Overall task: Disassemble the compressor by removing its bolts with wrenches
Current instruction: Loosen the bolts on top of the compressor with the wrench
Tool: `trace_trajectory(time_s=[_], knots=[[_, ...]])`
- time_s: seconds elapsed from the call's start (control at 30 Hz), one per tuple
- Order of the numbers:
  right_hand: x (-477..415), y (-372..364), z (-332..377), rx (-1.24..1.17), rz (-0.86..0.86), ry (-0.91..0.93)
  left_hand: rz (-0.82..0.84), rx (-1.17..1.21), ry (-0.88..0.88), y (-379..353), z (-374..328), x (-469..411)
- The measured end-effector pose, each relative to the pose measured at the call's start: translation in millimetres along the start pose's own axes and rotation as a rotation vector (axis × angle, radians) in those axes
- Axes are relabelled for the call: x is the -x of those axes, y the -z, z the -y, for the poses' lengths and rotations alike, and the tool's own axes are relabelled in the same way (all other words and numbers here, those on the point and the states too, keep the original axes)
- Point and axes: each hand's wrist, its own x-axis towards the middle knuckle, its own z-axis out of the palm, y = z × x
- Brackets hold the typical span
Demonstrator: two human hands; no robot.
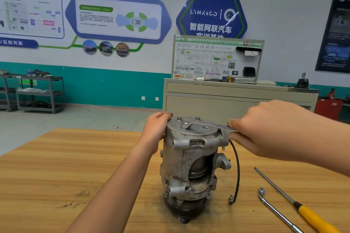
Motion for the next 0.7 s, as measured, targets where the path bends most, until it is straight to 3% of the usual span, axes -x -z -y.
trace_trajectory(time_s=[0.17,0.4,0.7], knots=[[6.5,-14.2,6.4,-0.009,-0.187,0.03,-0.054,0.105,0.033,1.3,5.4,-1.0],[1.7,-33.0,3.8,-0.322,-0.779,-0.124,0.047,0.143,0.147,-1.8,9.6,-3.4],[2.5,-43.9,4.3,-0.426,-0.731,-0.198,0.021,0.181,0.116,-2.5,7.3,-5.5]])
